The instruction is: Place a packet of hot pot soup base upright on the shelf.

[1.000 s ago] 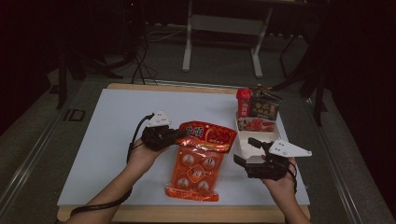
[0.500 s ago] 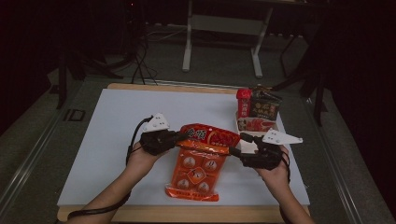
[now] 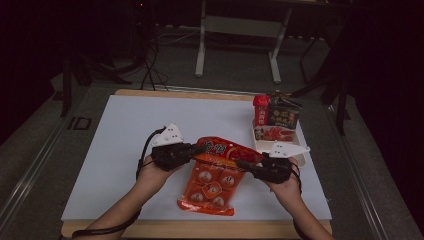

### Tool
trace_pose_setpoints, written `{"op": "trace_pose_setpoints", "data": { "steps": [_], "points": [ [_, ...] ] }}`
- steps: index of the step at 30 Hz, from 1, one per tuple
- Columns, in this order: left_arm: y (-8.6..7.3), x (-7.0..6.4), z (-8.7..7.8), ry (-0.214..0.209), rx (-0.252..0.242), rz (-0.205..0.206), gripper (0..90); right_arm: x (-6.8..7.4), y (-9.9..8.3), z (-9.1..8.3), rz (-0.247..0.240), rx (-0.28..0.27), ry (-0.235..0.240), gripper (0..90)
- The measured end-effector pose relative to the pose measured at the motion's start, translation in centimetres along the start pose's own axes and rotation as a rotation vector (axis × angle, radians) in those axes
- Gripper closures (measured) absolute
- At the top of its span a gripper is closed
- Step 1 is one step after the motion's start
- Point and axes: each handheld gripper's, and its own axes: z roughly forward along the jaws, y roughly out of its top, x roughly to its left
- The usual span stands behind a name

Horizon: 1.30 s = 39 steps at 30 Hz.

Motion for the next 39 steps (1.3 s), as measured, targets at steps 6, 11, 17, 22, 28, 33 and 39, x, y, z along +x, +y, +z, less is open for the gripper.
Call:
{"op": "trace_pose_setpoints", "data": {
  "steps": [6,11,17,22,28,33,39],
  "points": [
    [0.1,0.0,-0.3,-0.017,0.000,0.001,89.7,0.5,0.6,-0.5,0.011,0.033,0.070,90.0],
    [0.4,-0.2,-1.2,-0.046,-0.019,0.011,89.5,1.6,1.6,-1.5,0.024,0.025,0.129,90.0],
    [1.3,-0.5,-2.5,-0.060,-0.055,0.029,89.4,2.4,3.0,-2.2,0.015,0.003,0.140,90.0],
    [1.3,-0.4,-3.1,-0.098,-0.102,0.004,88.5,2.7,4.3,-2.7,-0.024,-0.007,0.111,90.0],
    [1.7,-0.4,-3.5,-0.115,-0.160,-0.013,77.1,2.8,5.8,-3.5,-0.041,-0.022,0.077,90.0],
    [1.6,-0.5,-4.1,-0.131,-0.224,-0.012,38.7,2.5,7.4,-4.8,-0.075,-0.066,0.046,90.0],
    [0.5,-0.6,-3.9,-0.141,-0.177,-0.030,13.2,1.4,9.5,-6.9,-0.085,-0.119,0.019,90.0]
  ]
}}
